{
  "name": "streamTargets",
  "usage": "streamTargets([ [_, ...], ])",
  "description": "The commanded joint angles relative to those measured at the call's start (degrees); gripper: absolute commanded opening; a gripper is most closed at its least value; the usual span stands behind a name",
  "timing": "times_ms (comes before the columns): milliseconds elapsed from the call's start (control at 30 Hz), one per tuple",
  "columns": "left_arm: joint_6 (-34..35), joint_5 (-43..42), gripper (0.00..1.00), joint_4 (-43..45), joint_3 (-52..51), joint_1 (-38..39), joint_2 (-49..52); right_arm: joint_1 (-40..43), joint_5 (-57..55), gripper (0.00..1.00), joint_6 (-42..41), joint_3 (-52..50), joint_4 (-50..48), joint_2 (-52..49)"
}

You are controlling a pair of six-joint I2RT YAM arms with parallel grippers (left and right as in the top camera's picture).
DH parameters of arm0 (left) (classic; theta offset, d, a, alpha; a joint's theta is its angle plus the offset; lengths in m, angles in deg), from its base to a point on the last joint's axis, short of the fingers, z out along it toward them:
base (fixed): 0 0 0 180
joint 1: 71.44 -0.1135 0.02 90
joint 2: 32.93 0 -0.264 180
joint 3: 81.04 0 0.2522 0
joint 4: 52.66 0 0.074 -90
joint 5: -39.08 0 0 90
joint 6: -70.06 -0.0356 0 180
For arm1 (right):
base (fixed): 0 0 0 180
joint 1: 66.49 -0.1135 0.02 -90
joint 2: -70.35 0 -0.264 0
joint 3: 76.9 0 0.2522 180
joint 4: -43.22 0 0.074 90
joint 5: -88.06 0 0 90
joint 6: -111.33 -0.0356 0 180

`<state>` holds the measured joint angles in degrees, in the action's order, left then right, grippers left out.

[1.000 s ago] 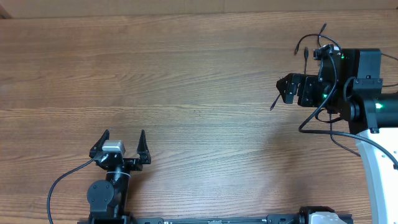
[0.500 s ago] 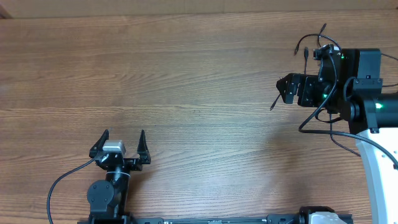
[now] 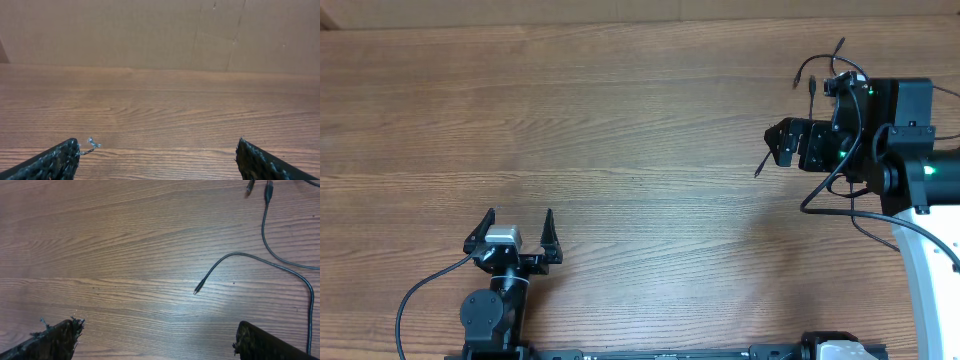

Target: Untangle cables

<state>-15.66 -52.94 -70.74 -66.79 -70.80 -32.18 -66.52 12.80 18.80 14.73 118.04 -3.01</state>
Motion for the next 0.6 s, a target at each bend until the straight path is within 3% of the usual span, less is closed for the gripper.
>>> streamTargets([
  [0, -0.9, 0.7, 0.99, -0.2, -0.2, -0.3, -0.5, -0.2, -0.3, 1.00, 0.5, 0.1, -0.3, 0.4],
  [367, -0.9, 0.7, 0.99, -0.2, -0.2, -0.3, -0.5, -0.2, -0.3, 1.00, 0.5, -0.2, -1.0, 0.3],
  [567, -0.9, 0.7, 1.00, -0.2, -0.2, -0.3, -0.5, -0.2, -0.3, 1.00, 0.5, -10.2, -14.0, 5.0],
])
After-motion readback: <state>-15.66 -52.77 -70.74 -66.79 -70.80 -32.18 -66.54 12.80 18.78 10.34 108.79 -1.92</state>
